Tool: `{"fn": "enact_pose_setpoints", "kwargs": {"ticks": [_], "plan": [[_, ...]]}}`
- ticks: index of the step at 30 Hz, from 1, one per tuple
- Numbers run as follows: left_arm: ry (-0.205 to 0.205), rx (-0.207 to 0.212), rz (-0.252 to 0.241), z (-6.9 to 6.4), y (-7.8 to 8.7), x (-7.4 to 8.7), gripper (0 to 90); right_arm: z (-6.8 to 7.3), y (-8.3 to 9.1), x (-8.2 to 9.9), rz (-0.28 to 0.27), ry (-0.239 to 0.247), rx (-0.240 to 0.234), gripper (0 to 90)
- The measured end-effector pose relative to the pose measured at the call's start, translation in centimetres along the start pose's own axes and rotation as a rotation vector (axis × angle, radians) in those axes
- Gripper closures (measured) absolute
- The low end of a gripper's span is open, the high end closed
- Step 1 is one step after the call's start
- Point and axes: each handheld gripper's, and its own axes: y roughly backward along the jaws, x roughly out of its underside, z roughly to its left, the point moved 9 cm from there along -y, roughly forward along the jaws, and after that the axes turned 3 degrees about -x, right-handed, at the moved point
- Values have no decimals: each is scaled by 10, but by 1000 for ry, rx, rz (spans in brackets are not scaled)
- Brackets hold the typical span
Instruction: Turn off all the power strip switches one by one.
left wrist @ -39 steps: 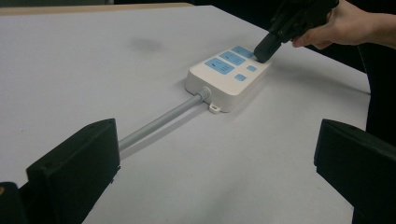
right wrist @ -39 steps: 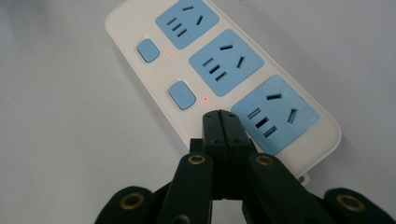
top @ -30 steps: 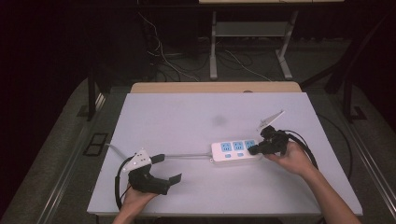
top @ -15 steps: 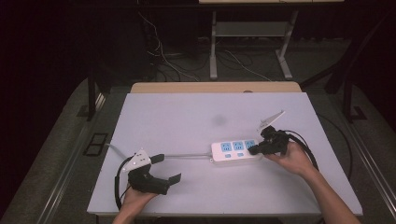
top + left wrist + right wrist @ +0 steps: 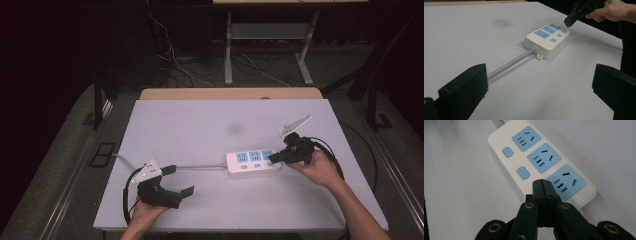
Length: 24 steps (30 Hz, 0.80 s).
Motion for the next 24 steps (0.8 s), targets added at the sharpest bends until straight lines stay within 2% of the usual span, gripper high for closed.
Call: {"fn": "enact_pose_setpoints", "kwargs": {"ticks": [10, 24], "plan": [[0, 2, 1, 0, 0, 0, 0, 2, 13, -8, -10, 3, -9, 900], [1, 3, -3, 0, 0, 0, 0, 10, 25, -29, -15, 26, -6, 900]]}}
